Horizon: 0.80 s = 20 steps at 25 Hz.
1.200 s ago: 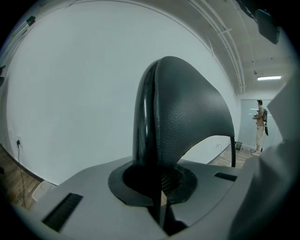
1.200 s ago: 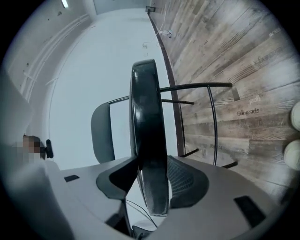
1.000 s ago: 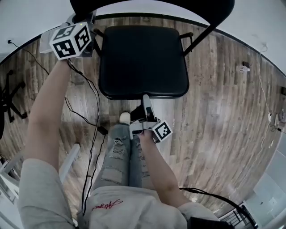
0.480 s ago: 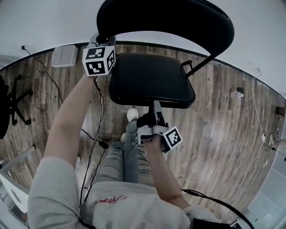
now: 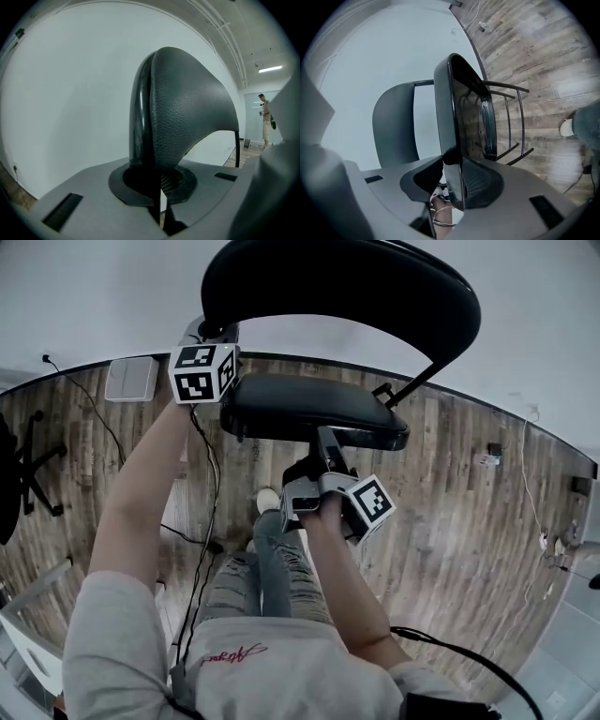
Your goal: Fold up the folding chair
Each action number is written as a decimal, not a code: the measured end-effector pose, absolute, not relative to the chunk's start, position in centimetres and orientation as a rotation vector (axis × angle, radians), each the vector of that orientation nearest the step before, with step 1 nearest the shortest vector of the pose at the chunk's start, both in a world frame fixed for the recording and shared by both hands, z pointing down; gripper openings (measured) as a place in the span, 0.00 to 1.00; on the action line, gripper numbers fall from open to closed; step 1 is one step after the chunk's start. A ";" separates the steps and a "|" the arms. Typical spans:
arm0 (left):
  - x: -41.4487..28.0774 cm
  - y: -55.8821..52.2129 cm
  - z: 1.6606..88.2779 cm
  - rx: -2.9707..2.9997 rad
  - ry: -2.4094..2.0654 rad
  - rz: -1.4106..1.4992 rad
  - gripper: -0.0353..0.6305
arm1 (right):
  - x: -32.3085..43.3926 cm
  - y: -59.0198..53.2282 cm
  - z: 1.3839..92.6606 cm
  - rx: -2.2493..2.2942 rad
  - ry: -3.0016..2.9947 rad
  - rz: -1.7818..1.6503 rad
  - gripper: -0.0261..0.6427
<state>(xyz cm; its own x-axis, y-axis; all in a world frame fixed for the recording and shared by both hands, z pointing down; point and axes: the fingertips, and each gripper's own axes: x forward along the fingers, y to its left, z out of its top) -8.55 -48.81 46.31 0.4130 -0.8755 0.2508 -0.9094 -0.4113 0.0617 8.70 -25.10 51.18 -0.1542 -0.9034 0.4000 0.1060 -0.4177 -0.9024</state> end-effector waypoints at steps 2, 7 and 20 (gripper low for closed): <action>-8.6 -50.2 46.3 2.466 -1.581 0.274 0.10 | 8.7 -27.0 50.6 -1.343 0.950 -1.692 0.23; -8.7 -53.4 46.9 2.397 -1.588 0.311 0.10 | 9.2 -30.4 49.8 -1.339 0.955 -1.696 0.21; -8.0 -57.8 48.5 2.347 -1.499 0.429 0.10 | 9.5 -35.8 49.4 -1.301 1.074 -1.679 0.17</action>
<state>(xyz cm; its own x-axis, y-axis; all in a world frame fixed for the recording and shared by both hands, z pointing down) -7.98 -57.76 48.47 0.4033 -0.8149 0.4163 -0.9118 -0.3966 0.1069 9.48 -35.81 49.44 -0.2083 -0.9120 0.3535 0.0616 -0.3729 -0.9258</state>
